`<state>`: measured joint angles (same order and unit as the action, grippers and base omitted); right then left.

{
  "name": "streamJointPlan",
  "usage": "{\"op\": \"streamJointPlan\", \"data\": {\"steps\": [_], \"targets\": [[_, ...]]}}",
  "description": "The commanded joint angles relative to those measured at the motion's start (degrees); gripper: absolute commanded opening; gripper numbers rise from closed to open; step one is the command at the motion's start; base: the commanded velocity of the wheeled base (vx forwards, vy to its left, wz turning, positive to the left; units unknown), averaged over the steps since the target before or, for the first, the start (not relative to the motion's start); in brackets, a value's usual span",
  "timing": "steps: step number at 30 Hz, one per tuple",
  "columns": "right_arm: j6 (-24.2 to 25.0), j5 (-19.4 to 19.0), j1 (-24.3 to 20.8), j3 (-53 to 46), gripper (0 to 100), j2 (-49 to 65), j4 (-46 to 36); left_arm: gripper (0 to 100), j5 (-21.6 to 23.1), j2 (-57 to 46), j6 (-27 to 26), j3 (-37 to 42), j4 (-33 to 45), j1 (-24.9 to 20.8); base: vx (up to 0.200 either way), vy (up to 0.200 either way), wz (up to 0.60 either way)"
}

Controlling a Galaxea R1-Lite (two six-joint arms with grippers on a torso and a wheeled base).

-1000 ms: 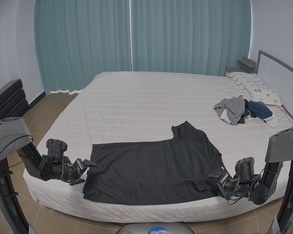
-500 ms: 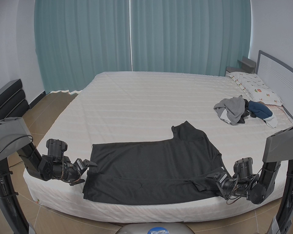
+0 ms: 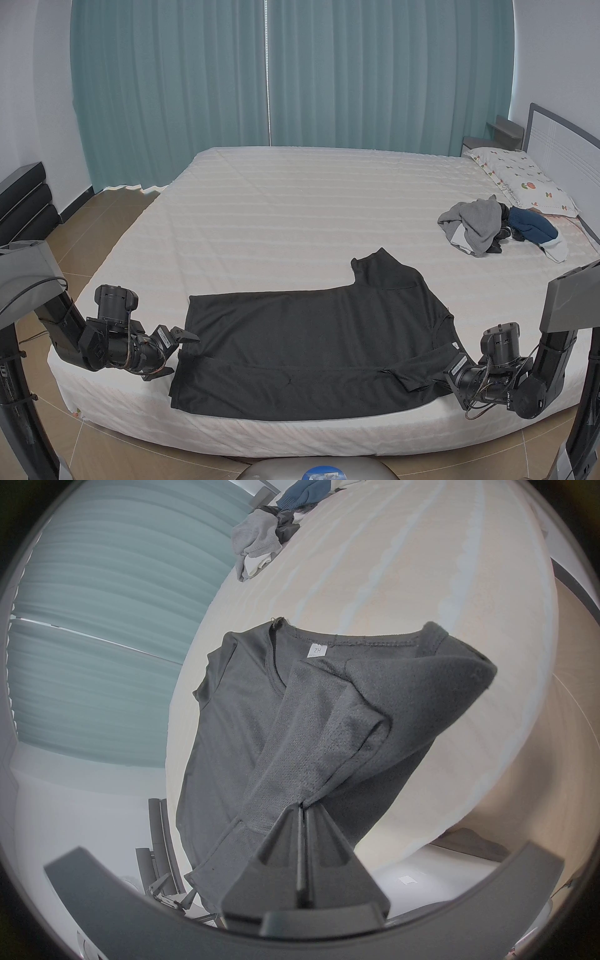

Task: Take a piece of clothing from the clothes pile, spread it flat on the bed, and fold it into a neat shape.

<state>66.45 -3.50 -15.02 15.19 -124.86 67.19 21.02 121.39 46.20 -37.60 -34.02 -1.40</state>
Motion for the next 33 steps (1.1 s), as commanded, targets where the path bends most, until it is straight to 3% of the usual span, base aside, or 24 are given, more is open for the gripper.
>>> {"op": "streamJointPlan", "data": {"steps": [1, 9, 10, 20, 26, 28, 33], "targets": [[-0.1, 0.0, 0.0, -0.9, 0, 0.8, 0.0, 100, 0.0, 0.0, 0.0, 0.1, -0.1, -0.1, 0.0, 0.0, 0.0], [-1.2, 0.0, -0.1, -3.0, 0, 1.5, 0.0, 100, 0.0, 0.0, 0.0, 0.0, -0.1, -0.1, 0.0, 0.0, 0.0], [-1.4, 0.0, -0.1, -3.0, 100, 1.5, 0.0, 100, 0.0, 0.0, 0.0, 0.0, -0.1, -0.1, 0.0, 0.0, 0.0], [-2.3, 0.0, 0.0, -3.3, 100, 5.2, 0.0, 100, -0.4, 0.0, 0.0, 0.0, -0.2, -0.1, 0.0, 0.0, 0.0], [-5.2, -0.3, 0.0, -1.4, 100, 11.5, -2.2, 100, -0.7, -0.1, 0.6, -0.1, -0.1, 0.1, 0.0, 0.0, 0.0], [-7.7, -0.4, 0.3, 1.4, 100, 12.1, -3.6, 100, -0.8, -0.5, 1.0, -0.1, -0.1, 0.1, 0.0, 0.0, 0.0], [-7.9, -0.7, 0.8, 7.7, 100, 12.0, -6.4, 100, -0.8, -1.1, 2.2, -0.1, -0.1, -0.3, 0.0, -0.08, 0.0]]}}
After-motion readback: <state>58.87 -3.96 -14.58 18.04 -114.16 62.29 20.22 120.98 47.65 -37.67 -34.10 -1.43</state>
